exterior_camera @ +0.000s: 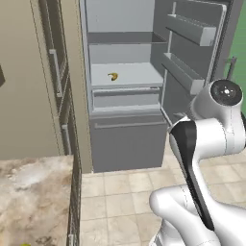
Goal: Open the fridge, remove the banana, lemon, and fish, and place them on any counter.
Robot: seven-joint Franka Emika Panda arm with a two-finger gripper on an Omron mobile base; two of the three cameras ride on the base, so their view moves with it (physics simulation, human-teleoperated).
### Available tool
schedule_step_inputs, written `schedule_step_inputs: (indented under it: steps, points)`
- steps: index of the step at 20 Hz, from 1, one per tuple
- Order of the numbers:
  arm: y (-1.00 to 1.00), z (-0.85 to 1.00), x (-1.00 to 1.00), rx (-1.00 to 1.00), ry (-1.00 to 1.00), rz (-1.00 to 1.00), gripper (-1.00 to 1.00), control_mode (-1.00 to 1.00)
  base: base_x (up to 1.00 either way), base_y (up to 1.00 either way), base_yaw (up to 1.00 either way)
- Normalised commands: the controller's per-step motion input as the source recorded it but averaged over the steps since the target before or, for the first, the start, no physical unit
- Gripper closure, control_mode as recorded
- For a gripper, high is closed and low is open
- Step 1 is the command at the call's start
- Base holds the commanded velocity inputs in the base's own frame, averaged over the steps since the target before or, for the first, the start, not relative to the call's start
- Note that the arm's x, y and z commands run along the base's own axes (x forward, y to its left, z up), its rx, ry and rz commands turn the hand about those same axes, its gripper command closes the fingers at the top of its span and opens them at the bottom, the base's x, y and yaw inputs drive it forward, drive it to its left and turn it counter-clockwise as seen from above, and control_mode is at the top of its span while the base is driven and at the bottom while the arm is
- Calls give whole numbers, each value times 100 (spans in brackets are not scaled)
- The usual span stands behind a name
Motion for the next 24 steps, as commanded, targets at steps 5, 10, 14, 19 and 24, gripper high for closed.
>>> schedule_step_inputs:
  steps: [5,10,14,19,24]
  points:
    - [0,0,0,0,0,0,100,100,-48,-4,71]
    - [0,0,0,0,0,0,100,100,-19,-25,93]
    - [0,0,0,0,0,0,100,100,-26,-14,85]
    - [0,0,0,0,0,0,100,100,-32,0,61]
    - [0,0,0,0,0,0,100,100,-4,14,49]
